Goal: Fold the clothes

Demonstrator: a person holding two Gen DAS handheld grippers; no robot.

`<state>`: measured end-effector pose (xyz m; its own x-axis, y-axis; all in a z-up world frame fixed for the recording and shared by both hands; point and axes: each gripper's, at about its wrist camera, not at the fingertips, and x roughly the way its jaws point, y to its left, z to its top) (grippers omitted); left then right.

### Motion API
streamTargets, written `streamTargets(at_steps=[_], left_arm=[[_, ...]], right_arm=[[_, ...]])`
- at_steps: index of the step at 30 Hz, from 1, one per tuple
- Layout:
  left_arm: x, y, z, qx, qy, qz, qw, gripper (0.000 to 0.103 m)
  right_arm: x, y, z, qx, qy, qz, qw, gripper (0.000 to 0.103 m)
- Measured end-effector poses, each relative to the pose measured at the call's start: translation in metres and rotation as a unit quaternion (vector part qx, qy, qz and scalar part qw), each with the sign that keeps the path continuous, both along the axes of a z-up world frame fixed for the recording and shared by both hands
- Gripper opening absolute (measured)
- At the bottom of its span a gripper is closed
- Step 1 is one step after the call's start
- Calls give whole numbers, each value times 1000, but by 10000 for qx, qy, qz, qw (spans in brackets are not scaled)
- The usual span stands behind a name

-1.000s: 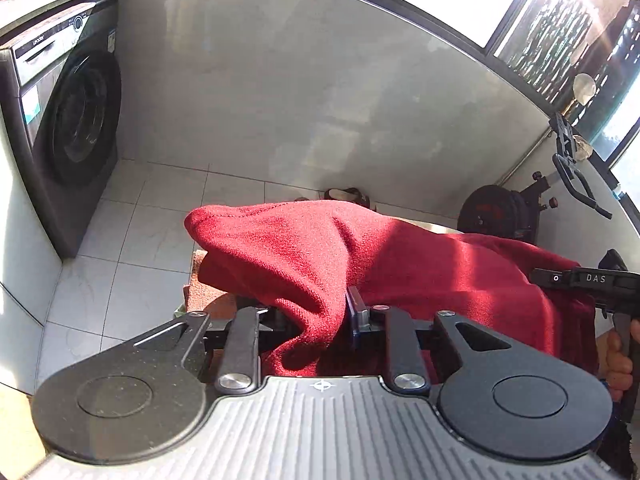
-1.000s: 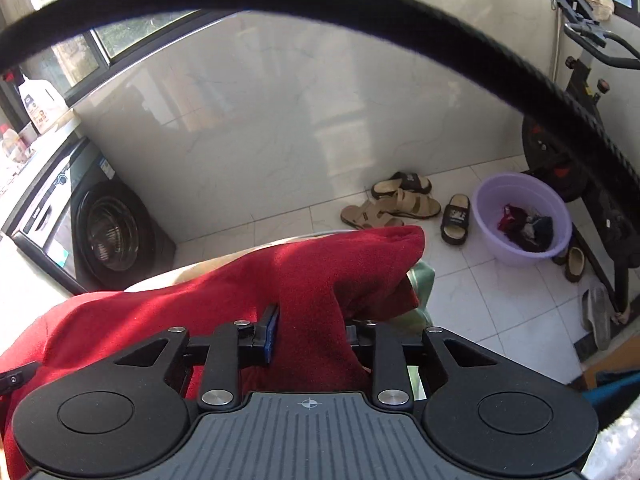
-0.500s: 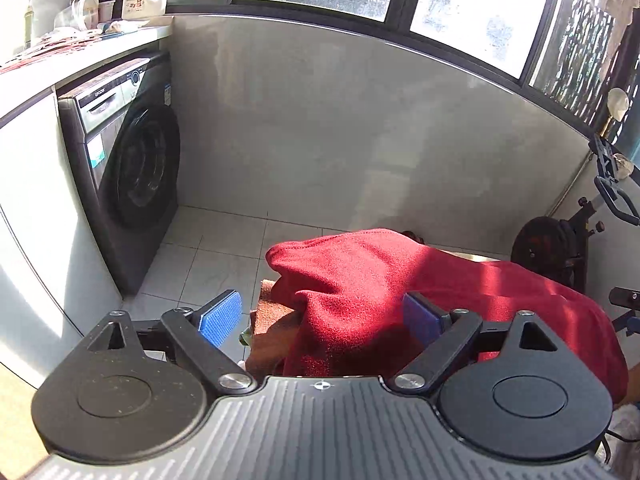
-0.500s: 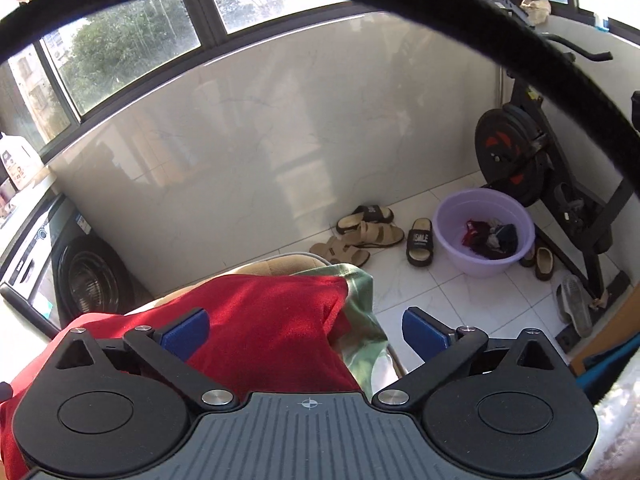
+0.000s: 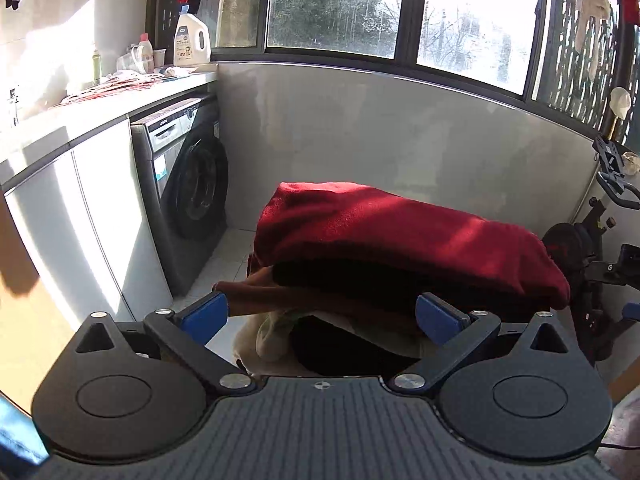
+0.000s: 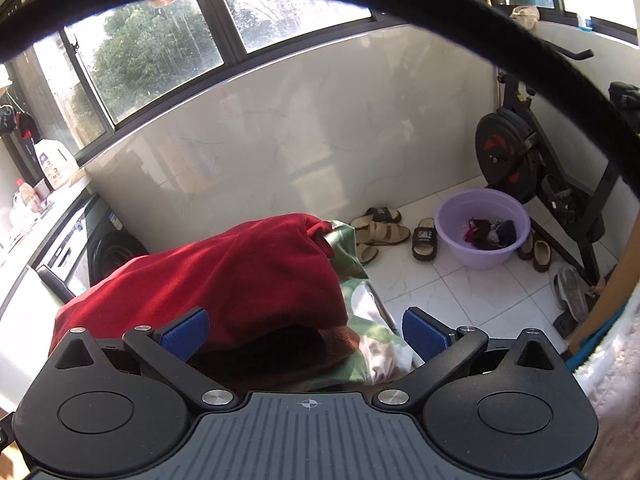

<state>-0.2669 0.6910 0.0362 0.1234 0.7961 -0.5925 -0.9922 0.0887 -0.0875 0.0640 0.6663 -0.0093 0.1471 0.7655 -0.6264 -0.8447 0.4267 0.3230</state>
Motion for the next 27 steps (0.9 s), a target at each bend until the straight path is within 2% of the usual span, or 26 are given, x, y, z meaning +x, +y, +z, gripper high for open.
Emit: streamTargets(at_steps=[6,9,12,15,19,27], left_arm=[[-1,-81,-1,-34,-30,350,9994,102],[-1,-110,2,-28,-57,462,9989,102],[0,-128,5,-16,-41,525,9986,102],[1,-143,4,-36,19,492,9988,102],[1,-163,1,-54,119,459,9989,102],[-8,-202,-2,-128,272,192,9994,102]], right_arm=[[-31,-47,-11,-372,-299,119,9988,102],[-50,-57,-19,-781,-528,142,9954,102],[-75,-60,-23,-1063,-752,534,9901,102],[-94,-68,-20,-1069,-882,751,9875,102],[-111,-84,-12,-1008,-834,885,9874,102],[-112,-140,13,-657,-1020,646,9905,102]])
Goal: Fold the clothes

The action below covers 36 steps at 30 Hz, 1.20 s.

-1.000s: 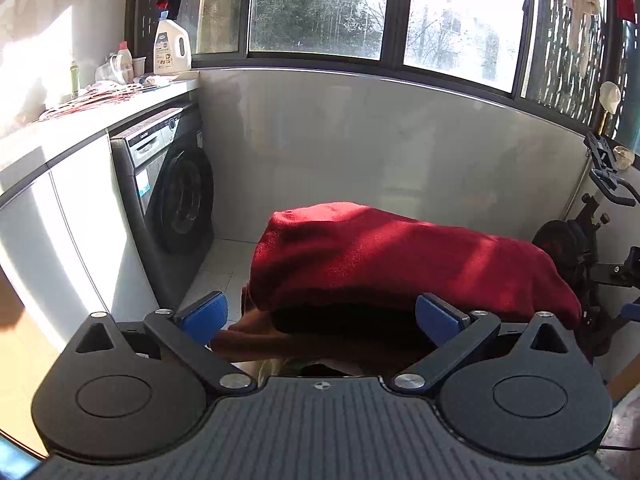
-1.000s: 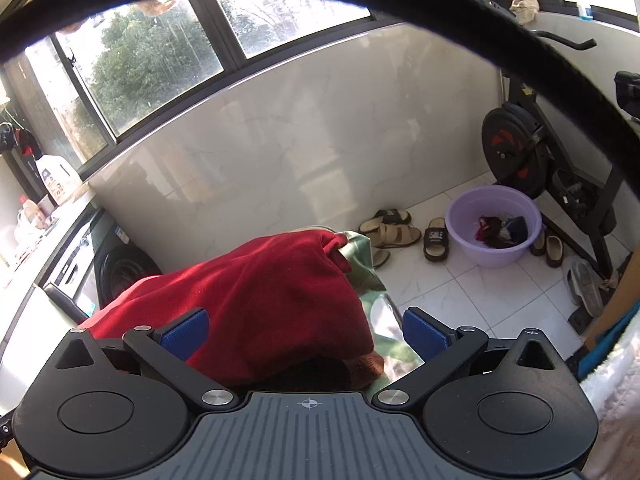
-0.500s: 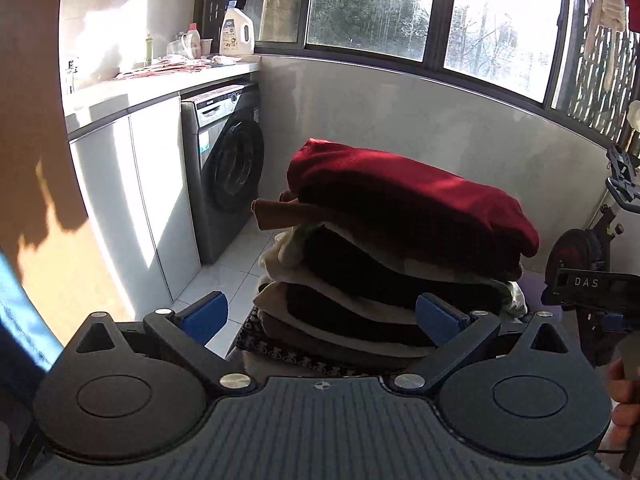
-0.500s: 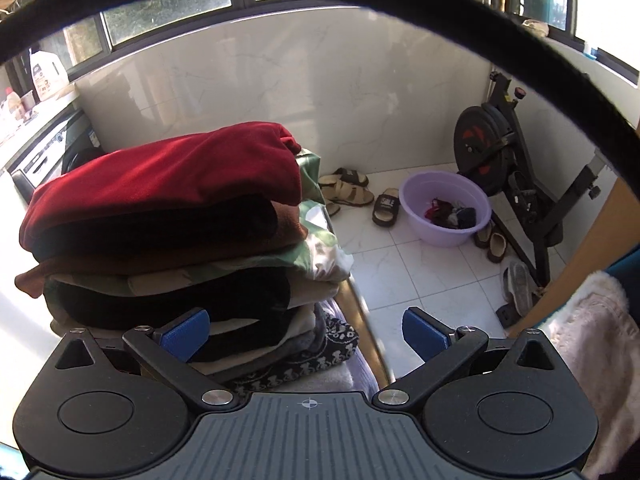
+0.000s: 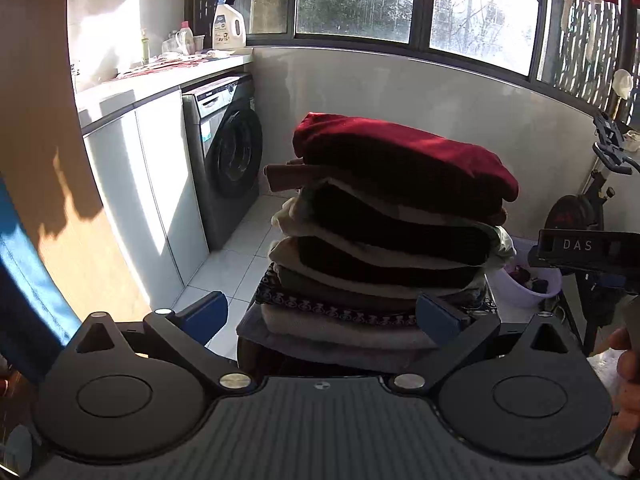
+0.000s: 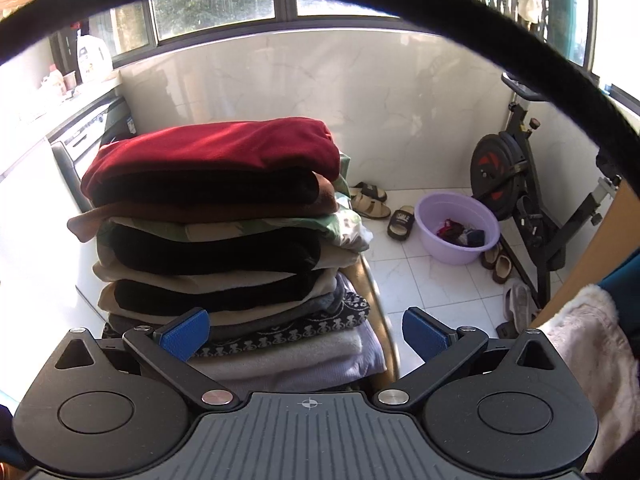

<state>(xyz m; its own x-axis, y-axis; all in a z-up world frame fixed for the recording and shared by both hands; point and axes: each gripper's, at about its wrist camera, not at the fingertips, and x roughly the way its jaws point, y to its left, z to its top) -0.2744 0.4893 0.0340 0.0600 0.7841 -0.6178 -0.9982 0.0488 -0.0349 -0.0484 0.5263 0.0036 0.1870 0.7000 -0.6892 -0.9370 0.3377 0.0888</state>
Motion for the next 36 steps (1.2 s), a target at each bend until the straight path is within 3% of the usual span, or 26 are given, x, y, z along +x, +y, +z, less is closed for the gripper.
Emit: streamTargets(at_steps=[13,26,36], left_arm=[[-17,-68,5,9,447,-516,9977,103],[2,-111,-10,-380,543,-931,9934,103],[8,-122,-30,-830,711,-612,9921,103]], right_arm=[[-38,-126,15,461,46,-390,9982,102],[-39,-231,11,520,-383,-790,9948,102],[-64,-258,-2,398,-395,48,9984,102]])
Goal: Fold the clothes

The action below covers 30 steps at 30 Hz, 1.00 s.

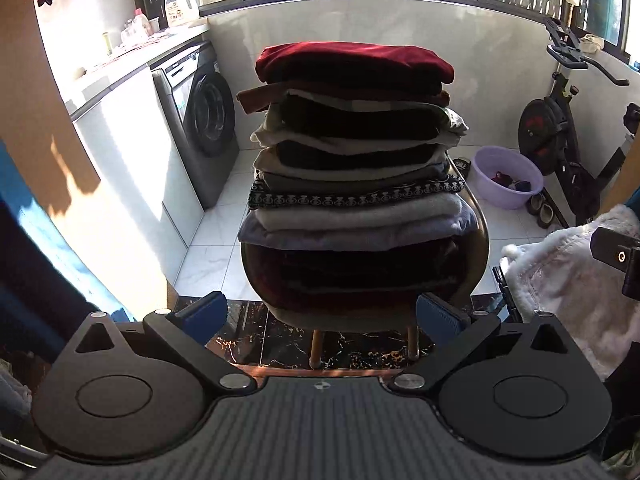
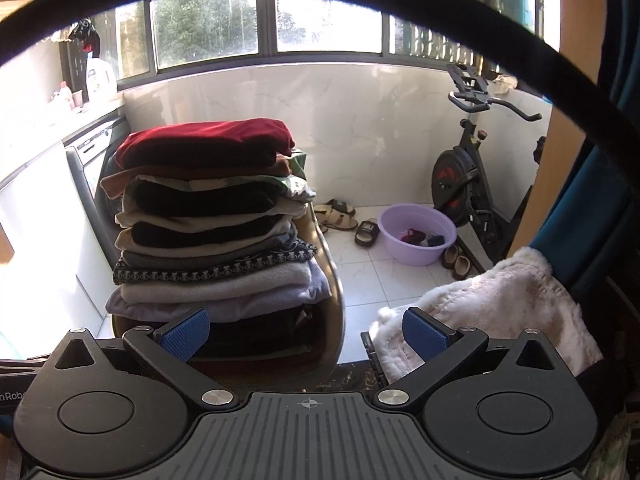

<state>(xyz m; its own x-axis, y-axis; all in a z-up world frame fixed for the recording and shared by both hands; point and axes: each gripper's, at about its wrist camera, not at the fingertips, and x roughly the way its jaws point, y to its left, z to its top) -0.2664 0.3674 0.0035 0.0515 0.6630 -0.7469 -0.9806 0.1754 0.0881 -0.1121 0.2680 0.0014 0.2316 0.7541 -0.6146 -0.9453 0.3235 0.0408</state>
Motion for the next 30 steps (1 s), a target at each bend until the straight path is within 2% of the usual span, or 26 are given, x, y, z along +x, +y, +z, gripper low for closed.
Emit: streamTargets(at_steps=[6,12,19,30], left_arm=[[18,-4,-14,-367,-173,159,9991,103],[32,-9,-9,-303,-219,251,9990,103],[38,-14,-12,-354,-337,383,9981,103],[50,-17,-13,-355,-404,306,9981,102]], right_arm=[[10,-10,-1,6,-180,292,9994,102],[35,-6,-7,-36,-68,243,9997,102],[45,-8,-9,-8,-54,356,9994,102],[64,-12,-9,14,-58,276,9996,102]])
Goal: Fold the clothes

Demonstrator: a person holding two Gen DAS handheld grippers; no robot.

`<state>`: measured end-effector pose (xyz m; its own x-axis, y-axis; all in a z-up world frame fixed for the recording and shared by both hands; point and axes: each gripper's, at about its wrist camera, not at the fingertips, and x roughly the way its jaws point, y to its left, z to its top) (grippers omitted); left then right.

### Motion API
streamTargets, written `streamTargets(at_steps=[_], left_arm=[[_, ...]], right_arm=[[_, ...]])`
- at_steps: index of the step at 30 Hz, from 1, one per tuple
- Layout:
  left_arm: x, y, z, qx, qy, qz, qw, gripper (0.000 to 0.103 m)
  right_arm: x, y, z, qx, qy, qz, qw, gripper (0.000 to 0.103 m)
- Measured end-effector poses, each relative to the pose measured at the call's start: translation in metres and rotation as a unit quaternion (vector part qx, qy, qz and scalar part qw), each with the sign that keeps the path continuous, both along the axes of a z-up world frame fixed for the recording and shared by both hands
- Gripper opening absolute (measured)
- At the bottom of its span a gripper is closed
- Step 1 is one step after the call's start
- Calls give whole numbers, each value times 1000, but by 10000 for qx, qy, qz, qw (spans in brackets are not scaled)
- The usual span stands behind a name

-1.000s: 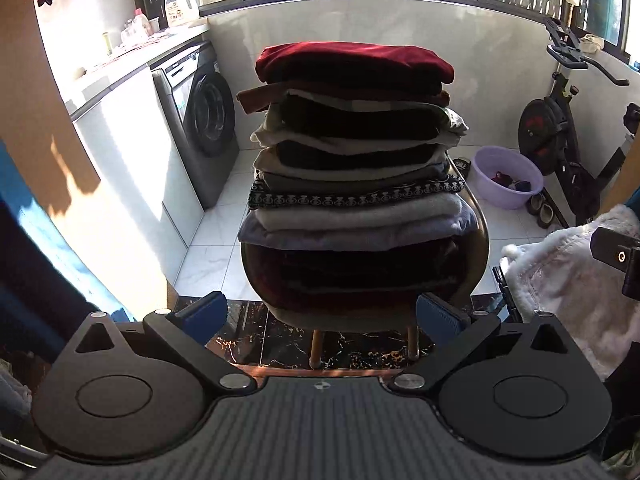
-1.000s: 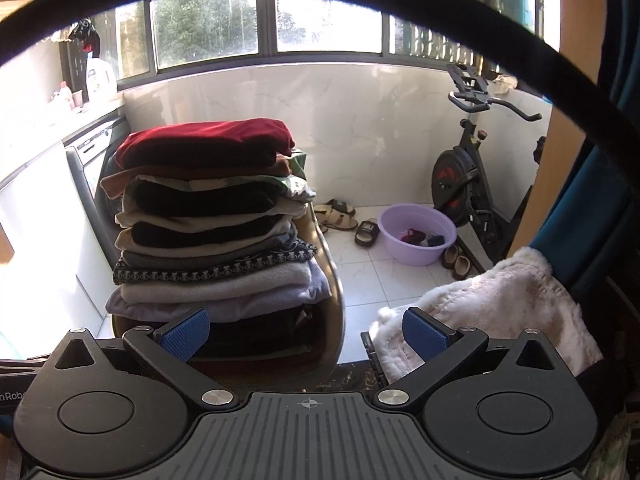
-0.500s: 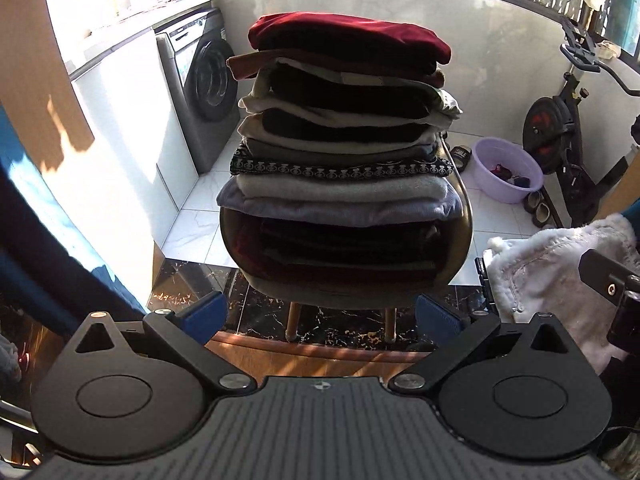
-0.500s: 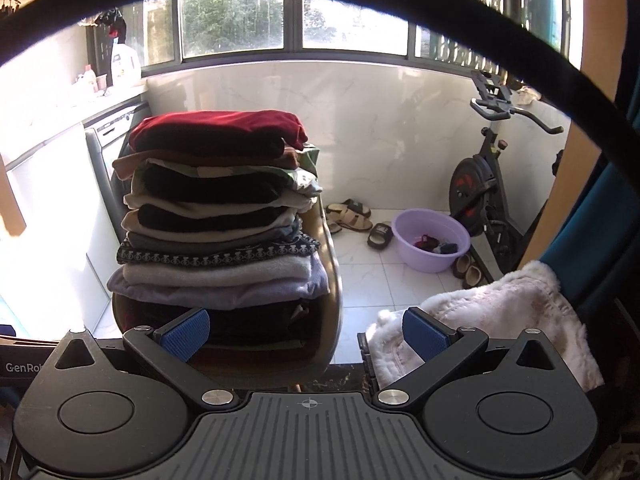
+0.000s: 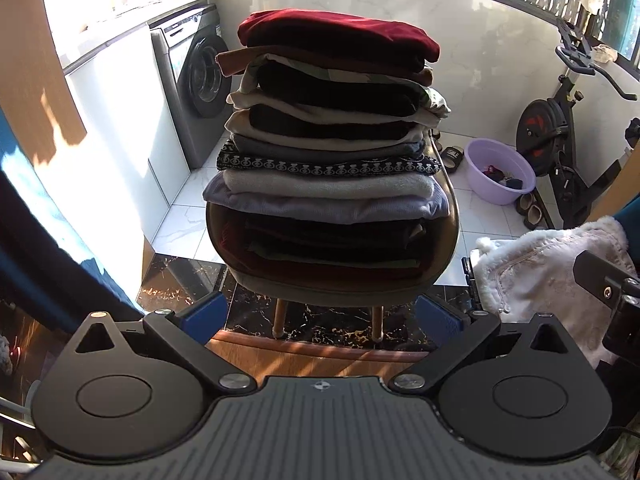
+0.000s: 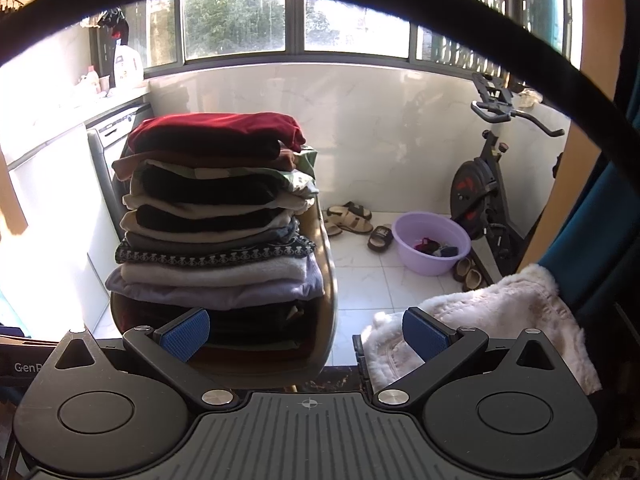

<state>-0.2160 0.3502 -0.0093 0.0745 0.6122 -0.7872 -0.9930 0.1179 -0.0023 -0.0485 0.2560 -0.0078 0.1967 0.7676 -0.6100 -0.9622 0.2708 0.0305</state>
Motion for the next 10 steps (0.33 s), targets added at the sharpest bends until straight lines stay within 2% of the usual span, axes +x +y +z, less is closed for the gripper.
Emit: streamTargets(at_steps=[10], left_arm=[[3,-2,-2,-6,37,-66,10000,102]], right_arm=[[3,-3,-1,-36,0,-73,10000,102]])
